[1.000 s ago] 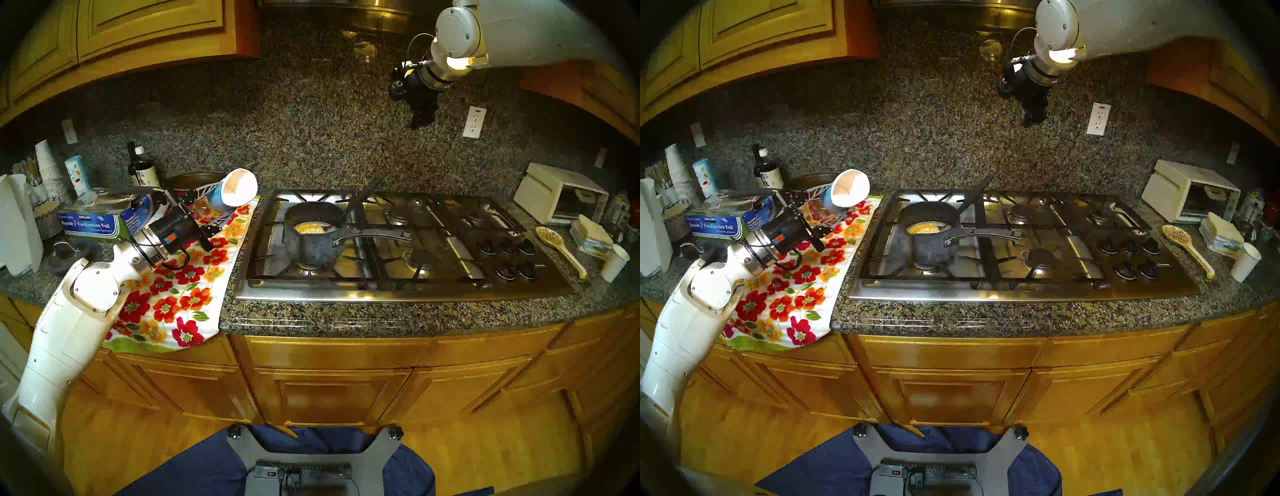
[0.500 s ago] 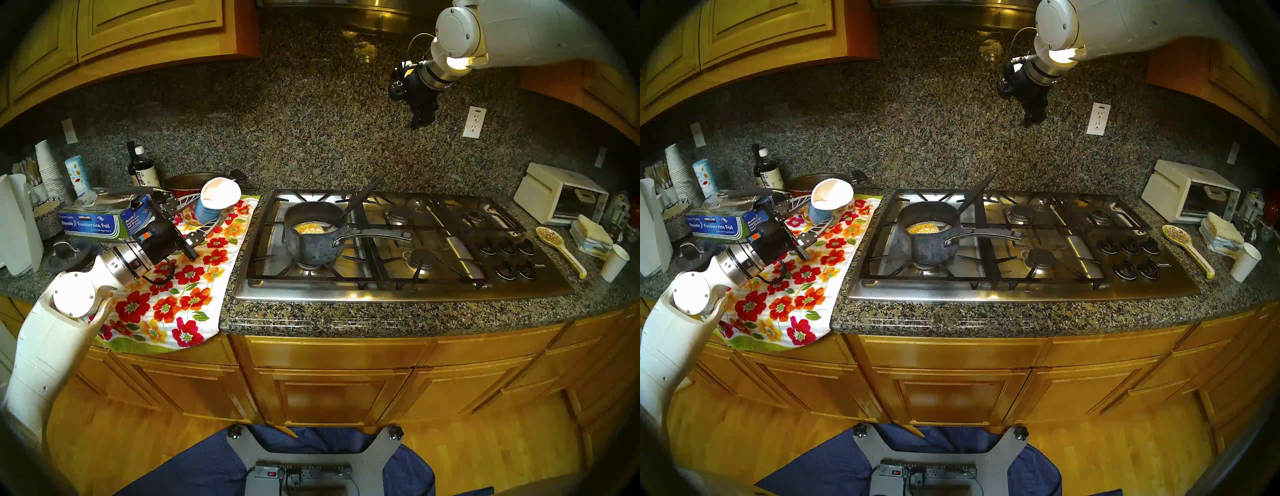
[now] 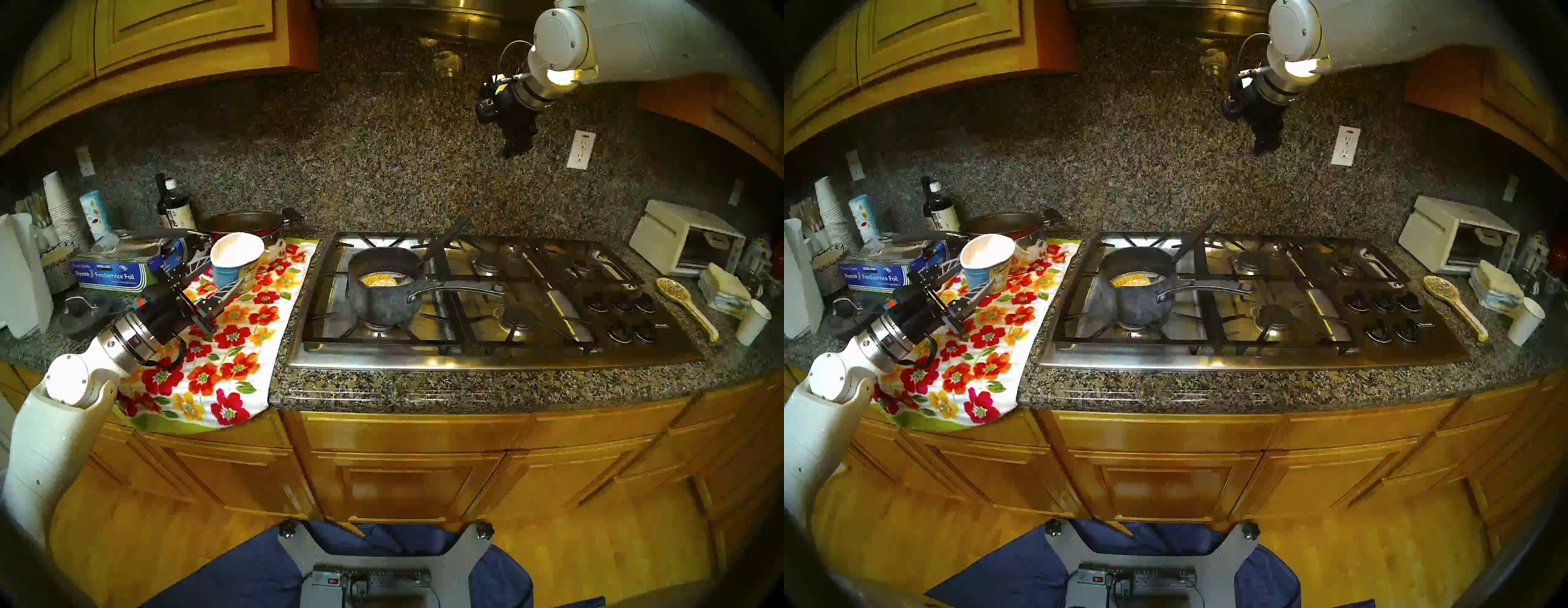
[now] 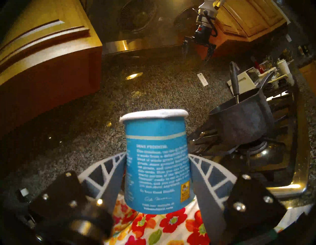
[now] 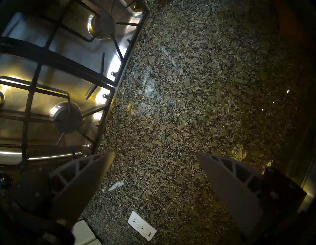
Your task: Pour oats into pot and stir with a spoon
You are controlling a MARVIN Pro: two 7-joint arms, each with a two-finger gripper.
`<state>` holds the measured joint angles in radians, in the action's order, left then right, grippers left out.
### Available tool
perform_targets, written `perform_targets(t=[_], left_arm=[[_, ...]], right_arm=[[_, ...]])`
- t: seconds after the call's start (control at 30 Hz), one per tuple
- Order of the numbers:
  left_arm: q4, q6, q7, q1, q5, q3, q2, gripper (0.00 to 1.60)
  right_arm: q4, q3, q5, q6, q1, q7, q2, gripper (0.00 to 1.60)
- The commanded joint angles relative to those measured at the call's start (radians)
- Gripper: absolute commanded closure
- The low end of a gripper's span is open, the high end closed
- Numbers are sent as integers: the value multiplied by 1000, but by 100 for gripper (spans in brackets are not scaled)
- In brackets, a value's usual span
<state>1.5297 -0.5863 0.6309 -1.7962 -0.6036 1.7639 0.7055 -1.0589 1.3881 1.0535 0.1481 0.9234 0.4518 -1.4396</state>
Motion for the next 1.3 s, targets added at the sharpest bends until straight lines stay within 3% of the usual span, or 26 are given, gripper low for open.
perform_targets(t=[0.0, 0.13, 0.5, 0.7, 1.27], left_arm=[[-53, -82, 31, 32, -85, 21, 38, 81], [-98, -122, 52, 55, -120, 17, 63, 81], [-157, -136, 132, 73, -196, -2, 71, 78], [-152, -127, 154, 50, -204, 1, 68, 68], [-126, -97, 172, -36, -213, 40, 62, 66]], right_arm=[[32, -3, 0, -9, 37, -13, 2, 0], [32, -3, 0, -9, 37, -12, 2, 0], [32, -5, -1, -10, 37, -13, 3, 0], [32, -5, -2, -11, 37, -13, 3, 0], [32, -7, -4, -12, 37, -13, 4, 0]])
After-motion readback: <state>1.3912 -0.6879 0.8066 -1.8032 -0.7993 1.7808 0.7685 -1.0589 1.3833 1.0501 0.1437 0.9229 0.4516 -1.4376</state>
